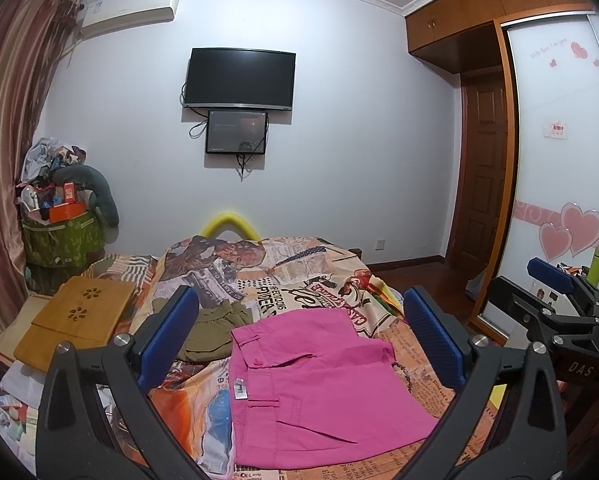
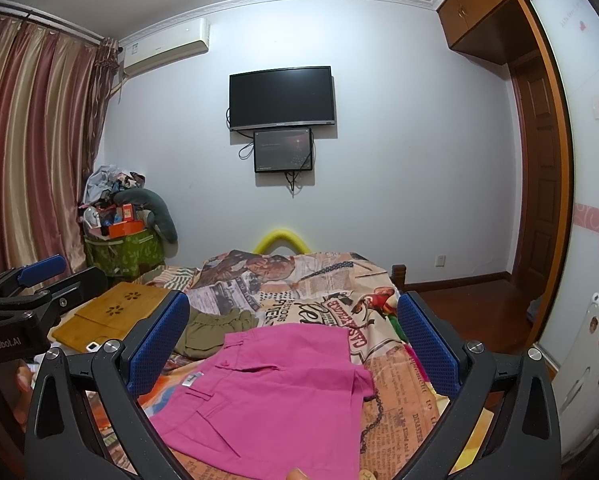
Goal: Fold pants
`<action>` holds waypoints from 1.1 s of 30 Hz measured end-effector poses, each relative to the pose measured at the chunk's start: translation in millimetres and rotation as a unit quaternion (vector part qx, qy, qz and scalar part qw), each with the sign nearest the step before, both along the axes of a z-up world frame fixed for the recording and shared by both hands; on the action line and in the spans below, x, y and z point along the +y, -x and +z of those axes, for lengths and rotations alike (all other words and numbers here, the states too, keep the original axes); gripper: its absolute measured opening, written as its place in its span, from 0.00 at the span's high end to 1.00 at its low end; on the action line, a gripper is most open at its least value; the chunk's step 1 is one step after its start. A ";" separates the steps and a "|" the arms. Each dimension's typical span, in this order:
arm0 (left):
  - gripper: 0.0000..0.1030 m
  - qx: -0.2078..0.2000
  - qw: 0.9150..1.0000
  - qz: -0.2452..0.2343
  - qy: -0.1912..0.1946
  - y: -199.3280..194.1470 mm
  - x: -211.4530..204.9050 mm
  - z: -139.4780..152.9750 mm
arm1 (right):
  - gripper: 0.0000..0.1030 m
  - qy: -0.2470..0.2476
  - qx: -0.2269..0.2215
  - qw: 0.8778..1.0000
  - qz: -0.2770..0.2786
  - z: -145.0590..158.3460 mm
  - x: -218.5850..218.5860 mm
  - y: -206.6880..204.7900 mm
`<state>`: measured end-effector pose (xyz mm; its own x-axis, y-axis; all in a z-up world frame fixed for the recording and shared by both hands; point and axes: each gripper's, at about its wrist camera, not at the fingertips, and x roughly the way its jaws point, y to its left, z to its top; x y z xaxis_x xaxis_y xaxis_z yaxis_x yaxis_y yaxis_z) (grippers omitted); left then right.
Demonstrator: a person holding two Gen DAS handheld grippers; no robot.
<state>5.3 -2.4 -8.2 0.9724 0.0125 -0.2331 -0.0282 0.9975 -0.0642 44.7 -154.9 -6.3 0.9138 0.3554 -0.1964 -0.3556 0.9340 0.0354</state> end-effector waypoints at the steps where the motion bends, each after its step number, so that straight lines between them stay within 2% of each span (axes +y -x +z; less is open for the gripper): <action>1: 0.00 0.000 1.000 0.001 0.001 0.5 0.2 0.3 | 0.00 0.000 0.000 1.000 0.000 0.1 -0.3 -0.1; 33: 0.00 0.000 1.000 0.001 0.003 -1.1 0.5 4.4 | 0.00 -0.008 -0.001 1.000 -0.002 1.3 -1.7 3.0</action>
